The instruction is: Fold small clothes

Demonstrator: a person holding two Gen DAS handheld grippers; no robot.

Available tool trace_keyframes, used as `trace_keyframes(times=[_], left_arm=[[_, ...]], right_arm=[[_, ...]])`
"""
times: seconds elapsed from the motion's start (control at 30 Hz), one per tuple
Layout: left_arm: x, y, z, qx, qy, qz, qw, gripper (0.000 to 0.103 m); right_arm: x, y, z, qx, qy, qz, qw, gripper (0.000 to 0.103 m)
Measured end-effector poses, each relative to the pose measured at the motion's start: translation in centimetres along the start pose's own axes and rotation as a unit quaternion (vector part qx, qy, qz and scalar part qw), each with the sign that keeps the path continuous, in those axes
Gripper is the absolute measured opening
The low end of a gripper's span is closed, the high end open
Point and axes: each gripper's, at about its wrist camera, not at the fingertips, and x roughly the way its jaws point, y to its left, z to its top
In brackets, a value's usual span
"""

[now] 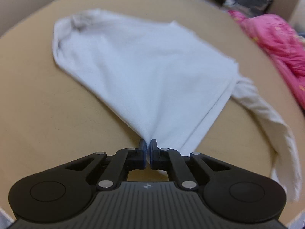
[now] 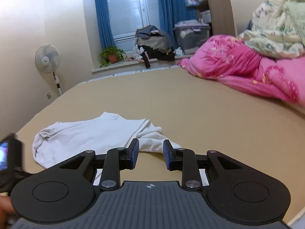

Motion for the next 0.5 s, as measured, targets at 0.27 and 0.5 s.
trace_keyframes(times=[0.27,0.5], left_arm=[[-11.7,13.2,-2.8,0.128,-0.022,-0.014,0.9914,0.003],[-13.7,25.3,-3.0,0.118,-0.022,0.028,0.9924,0.003]], right_arm=[[-0.9,0.1,0.3,0.021,0.004,0.006,1.000,0.029],[-1.1,0.5,0.5,0.018,0.000,-0.007,1.000,0.029]])
